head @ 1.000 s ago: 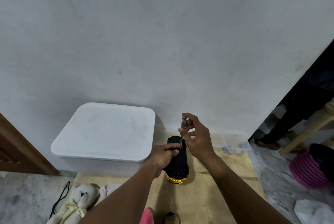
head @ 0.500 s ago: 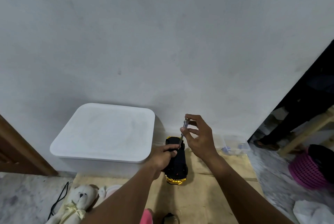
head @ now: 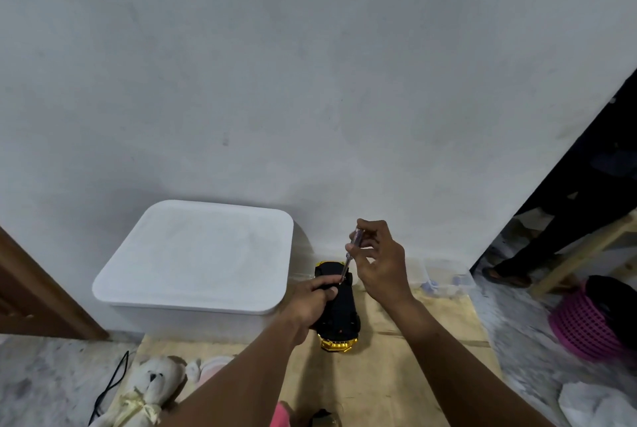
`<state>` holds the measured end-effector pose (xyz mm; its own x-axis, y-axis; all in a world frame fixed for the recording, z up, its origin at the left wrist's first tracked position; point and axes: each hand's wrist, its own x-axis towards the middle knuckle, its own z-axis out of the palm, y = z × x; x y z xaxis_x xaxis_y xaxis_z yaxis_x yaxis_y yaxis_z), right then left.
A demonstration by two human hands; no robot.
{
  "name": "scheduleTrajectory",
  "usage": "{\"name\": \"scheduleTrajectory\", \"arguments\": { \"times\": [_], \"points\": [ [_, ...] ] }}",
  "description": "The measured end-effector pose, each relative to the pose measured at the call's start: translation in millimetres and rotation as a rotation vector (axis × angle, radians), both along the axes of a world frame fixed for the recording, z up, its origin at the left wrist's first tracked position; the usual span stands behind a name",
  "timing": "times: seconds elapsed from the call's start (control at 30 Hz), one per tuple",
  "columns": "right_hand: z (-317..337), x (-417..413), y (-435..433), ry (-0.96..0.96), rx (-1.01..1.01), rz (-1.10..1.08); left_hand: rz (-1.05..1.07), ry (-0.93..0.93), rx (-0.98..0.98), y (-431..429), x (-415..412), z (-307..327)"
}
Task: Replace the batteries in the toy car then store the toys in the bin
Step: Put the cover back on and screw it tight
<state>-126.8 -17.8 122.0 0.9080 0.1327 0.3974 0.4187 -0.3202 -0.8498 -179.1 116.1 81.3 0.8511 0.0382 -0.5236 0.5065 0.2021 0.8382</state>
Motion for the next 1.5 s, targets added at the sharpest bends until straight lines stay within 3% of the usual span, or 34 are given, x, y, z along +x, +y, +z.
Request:
{"name": "scheduleTrajectory", "arguments": {
  "times": [0.23, 0.37, 0.53, 0.97, 1.2, 1.5],
  "points": [
    [5, 2, -1, 0.054, -0.008, 0.067, 0.005, -0.001, 0.011, 1, 3, 2],
    [7, 6, -1, -0.035, -0.060, 0.007, -0.004, -0.009, 0.023, 1, 6, 4],
    [9, 5, -4, 0.035, -0.006, 0.058, 0.009, 0.008, 0.015, 3, 6, 2],
    [10, 4, 3, -0.103, -0.024, 0.052, -0.037, -0.013, 0.009, 2, 6, 6],
    [11, 3, 7, -0.036, -0.013, -0.017, -0.019, -0.012, -0.012, -1, 7, 4],
    [9, 5, 2, -0.056, -0.064, 0.076, -0.014, -0.010, 0.013, 5, 7, 2]
  ]
}}
